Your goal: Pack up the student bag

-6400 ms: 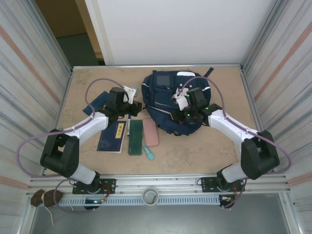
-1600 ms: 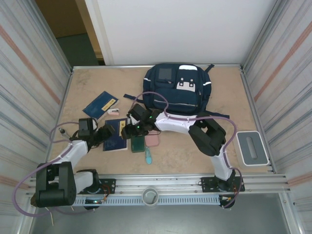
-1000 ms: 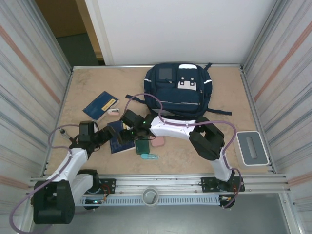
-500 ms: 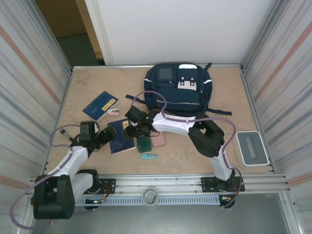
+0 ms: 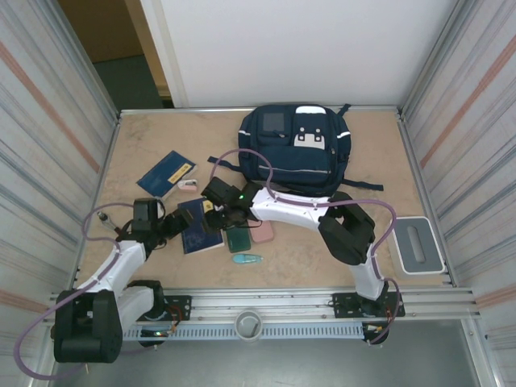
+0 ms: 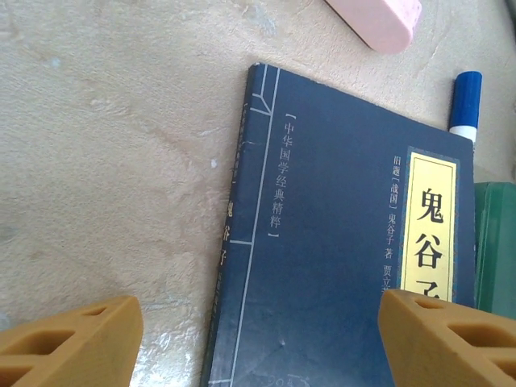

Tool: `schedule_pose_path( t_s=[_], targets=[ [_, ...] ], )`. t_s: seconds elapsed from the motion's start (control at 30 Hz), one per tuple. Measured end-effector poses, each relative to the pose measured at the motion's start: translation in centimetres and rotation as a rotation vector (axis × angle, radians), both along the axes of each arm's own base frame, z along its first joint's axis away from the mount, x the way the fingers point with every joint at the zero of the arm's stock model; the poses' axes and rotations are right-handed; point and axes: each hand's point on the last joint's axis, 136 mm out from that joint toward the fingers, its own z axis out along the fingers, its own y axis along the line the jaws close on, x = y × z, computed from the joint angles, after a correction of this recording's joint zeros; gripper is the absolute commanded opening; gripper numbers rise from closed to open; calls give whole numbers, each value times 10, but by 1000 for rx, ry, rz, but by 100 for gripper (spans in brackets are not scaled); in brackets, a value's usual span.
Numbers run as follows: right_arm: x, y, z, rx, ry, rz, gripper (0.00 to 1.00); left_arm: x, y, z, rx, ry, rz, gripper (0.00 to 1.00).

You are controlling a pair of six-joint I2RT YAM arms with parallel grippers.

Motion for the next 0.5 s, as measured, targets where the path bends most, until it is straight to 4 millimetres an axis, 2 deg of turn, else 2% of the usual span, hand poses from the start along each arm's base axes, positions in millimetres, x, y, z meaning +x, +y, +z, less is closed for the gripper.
schedule_pose_path(
  t_s=[0.13, 0.37, 0.5],
  targets=[
    [5, 10, -2, 7, 3, -27, 57, 0, 2, 1, 12, -2, 8, 73],
    [11, 6, -35, -81, 32, -96, 54, -1, 4, 0, 20, 0, 11, 68],
    [14, 14, -32, -78, 32, -113, 55, -1, 3, -3, 15, 12, 7, 66]
  ],
)
